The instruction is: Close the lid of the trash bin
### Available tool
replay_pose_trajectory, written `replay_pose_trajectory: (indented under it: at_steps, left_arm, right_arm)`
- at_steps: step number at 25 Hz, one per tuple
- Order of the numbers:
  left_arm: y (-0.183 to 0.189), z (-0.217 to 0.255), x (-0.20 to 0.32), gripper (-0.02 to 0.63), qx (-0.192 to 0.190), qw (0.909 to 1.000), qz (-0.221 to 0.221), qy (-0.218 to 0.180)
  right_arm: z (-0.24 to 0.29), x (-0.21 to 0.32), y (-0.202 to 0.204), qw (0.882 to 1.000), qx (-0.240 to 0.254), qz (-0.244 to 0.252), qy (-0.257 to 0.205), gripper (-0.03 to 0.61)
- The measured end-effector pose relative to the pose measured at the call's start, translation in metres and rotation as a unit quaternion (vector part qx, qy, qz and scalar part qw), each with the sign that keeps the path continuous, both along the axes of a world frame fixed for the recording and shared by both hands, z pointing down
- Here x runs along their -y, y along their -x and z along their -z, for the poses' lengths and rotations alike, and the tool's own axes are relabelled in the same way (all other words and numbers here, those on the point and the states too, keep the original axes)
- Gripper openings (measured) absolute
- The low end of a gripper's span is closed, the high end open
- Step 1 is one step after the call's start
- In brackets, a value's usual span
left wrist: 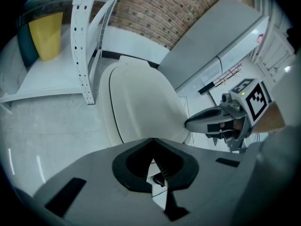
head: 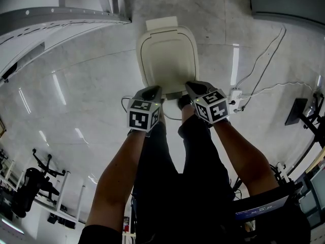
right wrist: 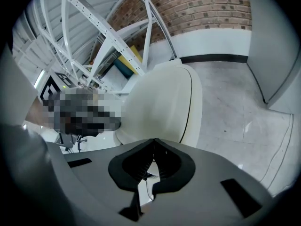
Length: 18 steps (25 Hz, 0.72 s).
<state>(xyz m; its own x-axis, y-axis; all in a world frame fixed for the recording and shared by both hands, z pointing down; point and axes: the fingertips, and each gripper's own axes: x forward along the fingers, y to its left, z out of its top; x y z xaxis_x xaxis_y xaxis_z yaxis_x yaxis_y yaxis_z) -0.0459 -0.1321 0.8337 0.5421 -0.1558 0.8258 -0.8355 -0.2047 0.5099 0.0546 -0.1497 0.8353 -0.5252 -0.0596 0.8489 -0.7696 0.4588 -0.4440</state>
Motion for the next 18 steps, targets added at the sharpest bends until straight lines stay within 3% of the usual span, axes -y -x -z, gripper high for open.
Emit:
replay_pose_trajectory:
  at_steps: [4, 8, 14, 18]
  left_arm:
    - [0.001, 0.001, 0.001, -0.012, 0.004, 1.0000, -0.008, -0.001]
    - [0.001, 0.026, 0.012, -0.012, -0.014, 0.9997, 0.005, -0.019]
    - [0.005, 0.120, 0.058, -0.012, -0.040, 0.9941, 0.024, -0.097]
    - [0.009, 0.192, 0.102, -0.012, -0.045, 0.9849, 0.032, -0.164]
  right_arm:
    - [0.000, 0.001, -0.001, 1.000, -0.004, -0.001, 0.005, 0.009]
    - [0.024, 0.016, 0.003, 1.000, 0.008, -0.010, -0.007, 0.009]
    - [0.120, 0.076, 0.016, 0.995, 0.047, -0.020, -0.081, 0.009]
    - [0.193, 0.121, 0.023, 0.987, 0.079, -0.025, -0.140, 0.009]
